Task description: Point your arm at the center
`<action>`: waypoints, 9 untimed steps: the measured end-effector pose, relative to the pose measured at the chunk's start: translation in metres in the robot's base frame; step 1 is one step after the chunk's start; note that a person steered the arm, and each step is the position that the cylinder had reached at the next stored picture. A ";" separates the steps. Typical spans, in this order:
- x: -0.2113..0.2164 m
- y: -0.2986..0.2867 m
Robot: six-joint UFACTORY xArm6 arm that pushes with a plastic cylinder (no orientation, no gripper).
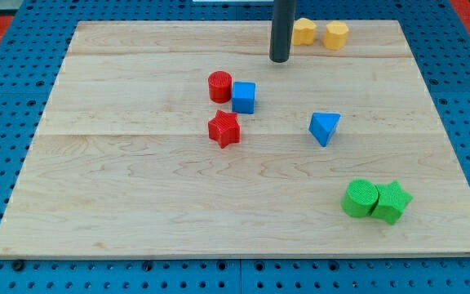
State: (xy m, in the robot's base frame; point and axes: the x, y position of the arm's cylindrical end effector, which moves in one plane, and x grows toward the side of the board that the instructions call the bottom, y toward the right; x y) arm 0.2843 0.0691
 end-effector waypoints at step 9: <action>0.000 0.009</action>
State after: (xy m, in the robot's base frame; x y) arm 0.2843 0.0777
